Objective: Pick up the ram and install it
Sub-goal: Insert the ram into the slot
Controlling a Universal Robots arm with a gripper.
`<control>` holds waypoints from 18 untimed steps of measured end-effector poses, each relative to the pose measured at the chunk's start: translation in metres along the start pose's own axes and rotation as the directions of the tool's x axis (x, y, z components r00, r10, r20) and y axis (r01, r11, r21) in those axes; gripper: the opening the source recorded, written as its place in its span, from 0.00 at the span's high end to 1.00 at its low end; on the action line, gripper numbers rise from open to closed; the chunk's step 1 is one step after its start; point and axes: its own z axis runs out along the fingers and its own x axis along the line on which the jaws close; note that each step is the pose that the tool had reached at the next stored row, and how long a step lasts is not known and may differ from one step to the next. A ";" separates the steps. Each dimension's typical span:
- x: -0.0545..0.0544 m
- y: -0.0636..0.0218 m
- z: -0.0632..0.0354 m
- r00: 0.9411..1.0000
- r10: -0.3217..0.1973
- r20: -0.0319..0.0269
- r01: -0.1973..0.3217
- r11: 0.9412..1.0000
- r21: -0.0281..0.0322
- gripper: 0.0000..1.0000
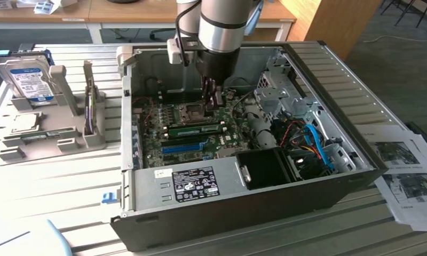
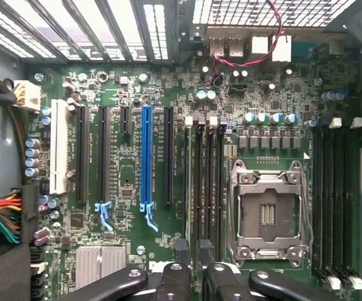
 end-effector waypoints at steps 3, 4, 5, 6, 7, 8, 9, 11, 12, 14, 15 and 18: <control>0.000 0.0001 -0.0054 1.000 0.000 0.000 0.000 1.000 0.000 0.82; 0.000 0.0002 -0.0079 1.000 0.000 0.000 0.000 1.000 0.000 0.82; 0.000 0.0002 -0.0105 1.000 0.000 0.000 0.000 1.000 0.000 0.82; 0.000 0.0003 -0.0119 1.000 0.000 0.000 0.000 1.000 0.000 0.82; 0.000 0.0003 -0.0131 1.000 0.000 0.000 0.000 1.000 0.000 0.82; 0.000 0.0003 -0.0143 1.000 0.000 0.000 0.000 1.000 0.000 0.82; 0.000 0.0004 -0.0157 1.000 0.000 0.000 0.000 1.000 0.000 0.82; 0.000 0.0004 -0.0182 1.000 0.000 0.000 0.000 1.000 0.000 0.82; 0.000 0.0004 -0.0195 1.000 0.000 0.000 0.000 1.000 0.000 0.82; 0.000 0.0005 -0.0219 1.000 0.000 0.000 0.000 1.000 0.000 0.82; 0.000 0.0005 -0.0232 1.000 0.000 0.000 0.000 1.000 0.000 0.82; 0.000 0.0006 -0.0268 1.000 0.000 0.000 0.000 1.000 0.000 0.82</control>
